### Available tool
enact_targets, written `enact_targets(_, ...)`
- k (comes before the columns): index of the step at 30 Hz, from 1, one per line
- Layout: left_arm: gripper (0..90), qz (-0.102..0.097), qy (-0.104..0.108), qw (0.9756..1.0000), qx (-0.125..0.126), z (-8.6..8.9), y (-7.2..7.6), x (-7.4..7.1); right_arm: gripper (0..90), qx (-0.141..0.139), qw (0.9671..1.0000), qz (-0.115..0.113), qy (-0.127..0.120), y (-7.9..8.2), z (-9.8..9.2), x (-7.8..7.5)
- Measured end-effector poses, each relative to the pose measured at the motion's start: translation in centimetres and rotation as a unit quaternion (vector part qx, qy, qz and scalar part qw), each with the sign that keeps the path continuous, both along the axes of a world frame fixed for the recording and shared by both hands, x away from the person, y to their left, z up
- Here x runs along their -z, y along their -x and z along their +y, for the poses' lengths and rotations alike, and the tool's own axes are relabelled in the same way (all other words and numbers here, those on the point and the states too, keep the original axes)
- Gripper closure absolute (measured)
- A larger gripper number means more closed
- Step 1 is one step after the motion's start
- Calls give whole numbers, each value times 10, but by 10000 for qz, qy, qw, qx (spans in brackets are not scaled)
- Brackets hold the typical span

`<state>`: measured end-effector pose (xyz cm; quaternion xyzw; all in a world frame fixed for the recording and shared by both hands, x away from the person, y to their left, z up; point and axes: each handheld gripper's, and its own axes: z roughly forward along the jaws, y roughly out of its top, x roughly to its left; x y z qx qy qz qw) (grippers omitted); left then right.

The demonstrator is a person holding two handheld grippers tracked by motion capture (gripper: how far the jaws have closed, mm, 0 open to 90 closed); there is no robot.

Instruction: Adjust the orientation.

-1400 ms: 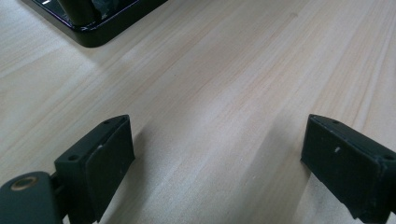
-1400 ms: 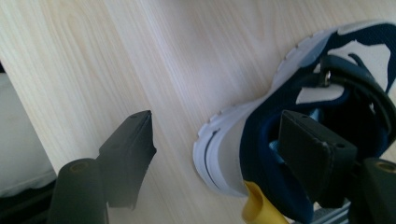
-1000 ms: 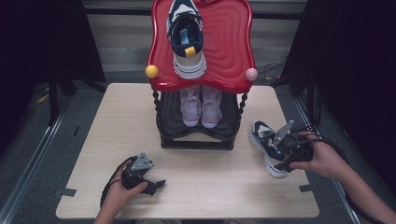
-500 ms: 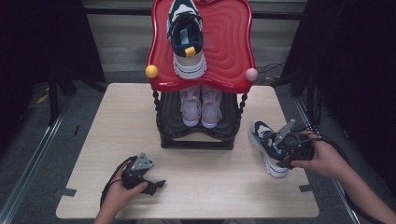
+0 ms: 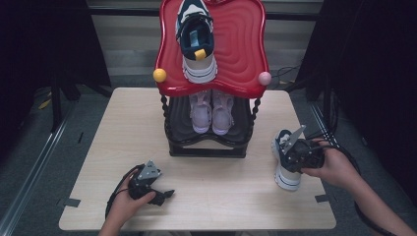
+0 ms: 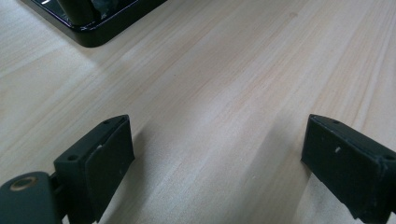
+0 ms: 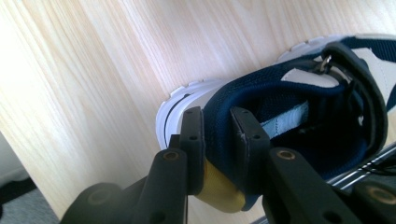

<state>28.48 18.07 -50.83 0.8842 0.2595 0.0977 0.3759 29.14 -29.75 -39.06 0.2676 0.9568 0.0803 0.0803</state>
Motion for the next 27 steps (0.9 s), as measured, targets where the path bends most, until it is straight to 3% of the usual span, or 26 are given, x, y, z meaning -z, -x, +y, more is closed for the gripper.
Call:
enact_targets(9,79,33,13,10000,19,0,0,0,745,188,9993,189,-253,-4,13,-3)
enact_targets(12,78,29,9,10000,17,0,0,0,663,168,9990,249,-327,-5,12,-3)
enact_targets(15,77,34,12,10000,19,0,0,0,564,241,9989,290,-273,-4,12,-3)
enact_targets(21,77,33,10,10000,21,0,0,0,469,189,9994,236,-185,-2,8,-6)
enact_targets(27,76,34,8,10000,21,0,0,0,459,187,9991,371,-121,0,6,-7)
